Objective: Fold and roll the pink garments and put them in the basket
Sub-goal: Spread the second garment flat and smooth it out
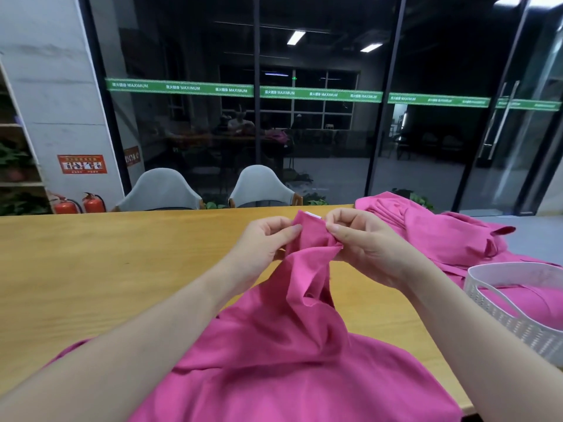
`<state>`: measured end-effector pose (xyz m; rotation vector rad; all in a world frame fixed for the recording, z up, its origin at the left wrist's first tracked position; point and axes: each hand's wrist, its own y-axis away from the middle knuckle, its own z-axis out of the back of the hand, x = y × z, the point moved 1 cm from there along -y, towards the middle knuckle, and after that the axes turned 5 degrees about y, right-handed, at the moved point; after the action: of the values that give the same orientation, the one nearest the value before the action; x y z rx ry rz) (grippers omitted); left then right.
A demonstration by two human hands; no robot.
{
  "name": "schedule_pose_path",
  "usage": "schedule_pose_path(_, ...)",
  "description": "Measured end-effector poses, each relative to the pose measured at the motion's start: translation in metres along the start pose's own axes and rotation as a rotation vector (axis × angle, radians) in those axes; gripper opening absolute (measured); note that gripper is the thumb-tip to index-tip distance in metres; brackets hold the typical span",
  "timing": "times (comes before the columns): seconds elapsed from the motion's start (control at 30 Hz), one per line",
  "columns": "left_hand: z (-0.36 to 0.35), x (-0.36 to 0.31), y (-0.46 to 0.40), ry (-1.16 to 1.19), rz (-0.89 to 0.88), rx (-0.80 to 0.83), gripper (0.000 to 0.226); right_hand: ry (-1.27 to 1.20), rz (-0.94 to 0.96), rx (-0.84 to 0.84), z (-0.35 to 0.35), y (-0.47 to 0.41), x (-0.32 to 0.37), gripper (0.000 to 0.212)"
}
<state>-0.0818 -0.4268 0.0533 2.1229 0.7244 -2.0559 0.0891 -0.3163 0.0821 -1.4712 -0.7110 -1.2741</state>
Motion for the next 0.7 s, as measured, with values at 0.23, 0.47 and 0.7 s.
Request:
schedule_pose_path(0.23,0.006,-0.039,0.013,-0.259,-0.327,-0.112,0.006,-0.001,-0.151,-0.066,0.004,-0.005,0.009,0.016)
schedule_pose_path(0.47,-0.003,-0.063,0.015,-0.542,-0.531,-0.191,0.012,0.795,0.037,-0.245,-0.03,-0.024,0.055,0.049)
schedule_pose_path(0.7,-0.001,-0.084,0.021,-0.236,-0.384,-0.076,0.018,0.688,0.325,-0.274,-0.038,-0.027,0.065,0.023)
